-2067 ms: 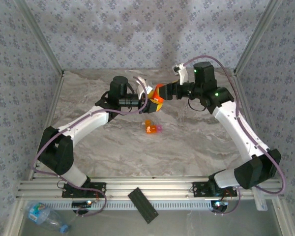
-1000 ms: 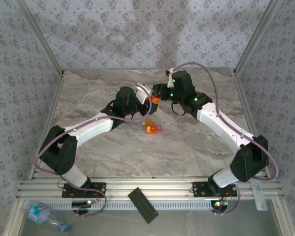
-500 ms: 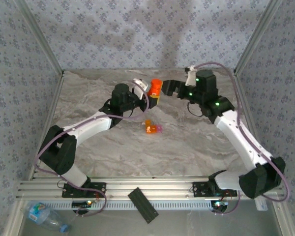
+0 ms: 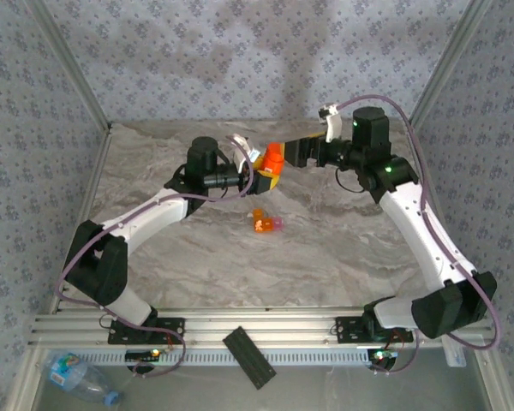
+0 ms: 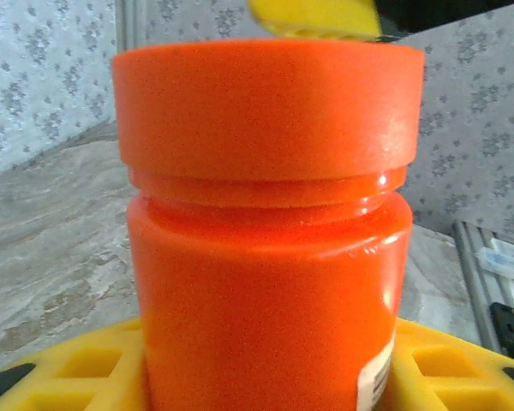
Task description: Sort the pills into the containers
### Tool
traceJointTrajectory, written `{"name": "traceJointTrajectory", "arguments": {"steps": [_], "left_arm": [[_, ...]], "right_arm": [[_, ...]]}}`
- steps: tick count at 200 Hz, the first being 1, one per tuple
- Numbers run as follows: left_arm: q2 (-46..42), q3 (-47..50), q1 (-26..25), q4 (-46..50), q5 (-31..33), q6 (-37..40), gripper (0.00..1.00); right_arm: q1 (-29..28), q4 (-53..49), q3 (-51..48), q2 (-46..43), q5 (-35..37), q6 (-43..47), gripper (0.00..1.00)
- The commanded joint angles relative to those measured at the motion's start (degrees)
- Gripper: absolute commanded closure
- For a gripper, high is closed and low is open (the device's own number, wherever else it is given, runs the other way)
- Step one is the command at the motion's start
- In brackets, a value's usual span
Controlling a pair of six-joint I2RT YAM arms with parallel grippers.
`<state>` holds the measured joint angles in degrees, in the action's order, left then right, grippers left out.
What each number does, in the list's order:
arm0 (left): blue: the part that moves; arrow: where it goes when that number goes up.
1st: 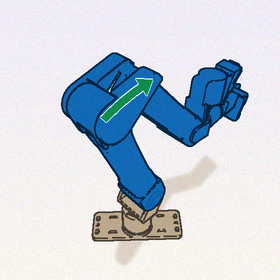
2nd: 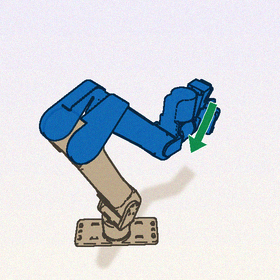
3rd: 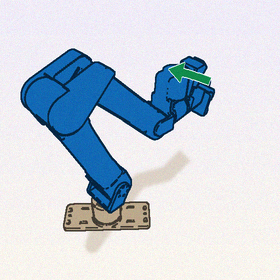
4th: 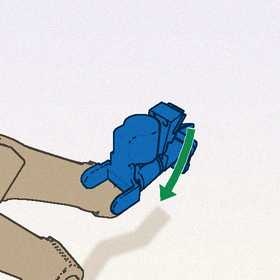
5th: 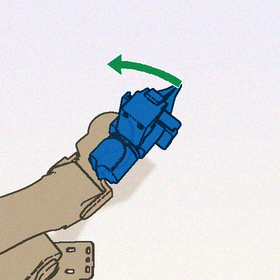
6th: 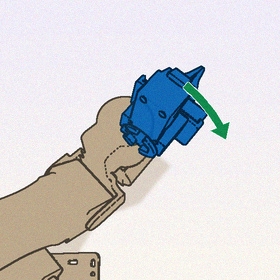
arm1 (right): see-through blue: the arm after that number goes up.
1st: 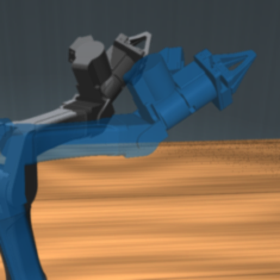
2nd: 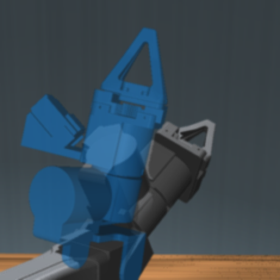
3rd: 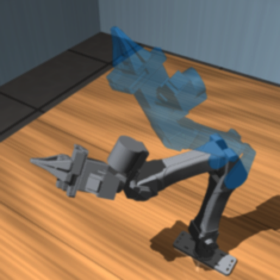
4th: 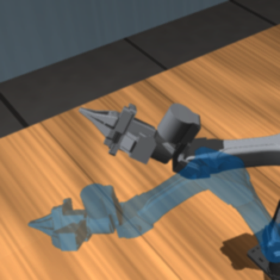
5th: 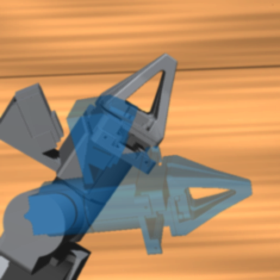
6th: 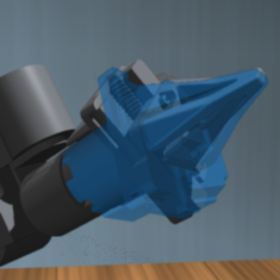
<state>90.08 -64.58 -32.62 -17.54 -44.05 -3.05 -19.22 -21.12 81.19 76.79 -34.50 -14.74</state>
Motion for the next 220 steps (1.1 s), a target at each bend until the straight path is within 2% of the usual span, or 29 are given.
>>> {"name": "traceJointTrajectory", "arguments": {"steps": [1, 63, 94, 114, 148, 165, 184, 220], "left_arm": [[-0.9, -3.2, -0.3, 2.1, -5.2, 0.6, 1.0], [-0.7, -3.8, -0.6, 2.9, -5.9, 1.2, 1.0], [-0.7, -3.9, -0.6, 2.9, -5.8, 1.2, 1.0], [-0.8, -3.9, -0.6, 2.9, -5.8, 1.4, 1.0], [-0.8, -4.2, -0.7, 2.8, -5.7, 1.4, 1.0], [-0.8, -4.2, -0.6, 2.6, -5.4, 1.5, 1.0], [-1.1, -4.2, -0.7, 2.2, -4.0, 1.4, 1.0], [-2.4, -2.0, -1.3, -2.0, 3.8, 0.6, 1.0]], "right_arm": [[-1.6, -2.9, 3.2, 1.6, -3.2, 3.4, 0.05], [-3.1, -4.1, 3.4, 3.8, -2.7, 4.2, 0.14], [-3.2, -3.9, 3.2, 4.2, -3.1, 4.1, 0.28], [-3.3, -4.0, 2.8, 4.3, -3.4, 4.2, 0.32], [-3.7, -3.3, 1.9, 4.3, -4.0, 3.8, 0.46], [-4.1, -2.5, 1.2, 4.3, -4.2, 3.0, 0.49], [-4.7, -1.4, 0.4, 4.3, -3.4, 1.8, 0.53], [-7.3, 2.3, -2.2, 4.3, 2.6, -3.8, 0.56]]}}
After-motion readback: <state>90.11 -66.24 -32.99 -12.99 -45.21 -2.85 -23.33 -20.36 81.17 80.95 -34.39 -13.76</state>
